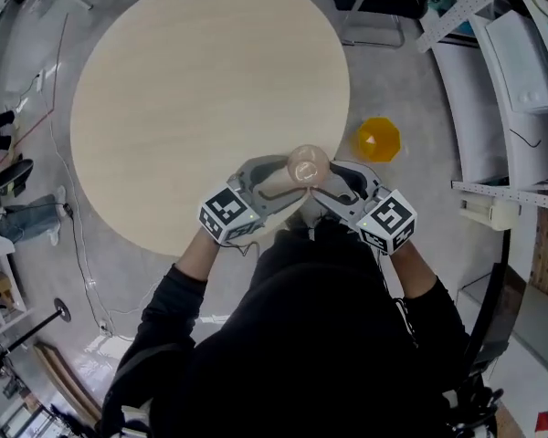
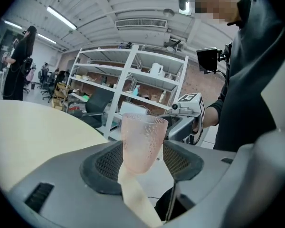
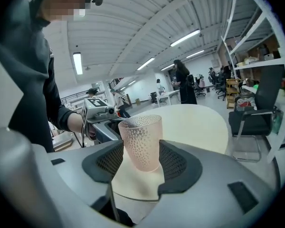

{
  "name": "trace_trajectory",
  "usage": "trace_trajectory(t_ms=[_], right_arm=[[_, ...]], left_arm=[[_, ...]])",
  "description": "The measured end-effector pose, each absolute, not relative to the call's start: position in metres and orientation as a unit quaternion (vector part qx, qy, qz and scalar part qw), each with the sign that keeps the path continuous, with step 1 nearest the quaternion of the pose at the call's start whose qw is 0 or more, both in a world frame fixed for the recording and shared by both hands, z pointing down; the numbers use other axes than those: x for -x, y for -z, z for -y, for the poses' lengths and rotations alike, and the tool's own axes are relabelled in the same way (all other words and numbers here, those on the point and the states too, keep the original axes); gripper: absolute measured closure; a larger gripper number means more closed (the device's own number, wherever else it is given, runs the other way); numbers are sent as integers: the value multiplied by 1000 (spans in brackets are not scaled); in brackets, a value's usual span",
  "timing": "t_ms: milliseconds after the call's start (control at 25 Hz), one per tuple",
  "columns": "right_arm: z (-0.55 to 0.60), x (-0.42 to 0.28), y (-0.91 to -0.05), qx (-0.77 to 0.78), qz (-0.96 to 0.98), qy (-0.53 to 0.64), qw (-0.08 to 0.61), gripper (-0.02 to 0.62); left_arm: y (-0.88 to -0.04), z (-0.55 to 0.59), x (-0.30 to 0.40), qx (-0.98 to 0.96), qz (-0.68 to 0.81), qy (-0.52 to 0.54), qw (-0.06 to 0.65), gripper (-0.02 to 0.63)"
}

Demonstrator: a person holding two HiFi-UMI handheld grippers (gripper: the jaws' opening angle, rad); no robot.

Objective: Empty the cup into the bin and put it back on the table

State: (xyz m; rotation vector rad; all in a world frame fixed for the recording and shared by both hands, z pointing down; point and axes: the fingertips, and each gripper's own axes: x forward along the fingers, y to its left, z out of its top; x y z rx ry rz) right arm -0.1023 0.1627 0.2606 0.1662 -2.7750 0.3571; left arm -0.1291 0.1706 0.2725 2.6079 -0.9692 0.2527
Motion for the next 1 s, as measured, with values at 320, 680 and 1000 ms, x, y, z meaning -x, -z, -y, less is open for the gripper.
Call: trace_trajectory(t_ms=[320,680,1000], right_arm=[[-159,5,-245,-133,969,-171,115,353],[-134,-113,-244,-158,961,-219,64,353],[-105,-206,-267,-152,953,-253,64,353]], left_arm=[[-256,-163,35,-937,282,-74,194,327],[-255,-139,-81,-928,276,-57,242,327],[-278,-111,-172,-918,271,-62,282,328]])
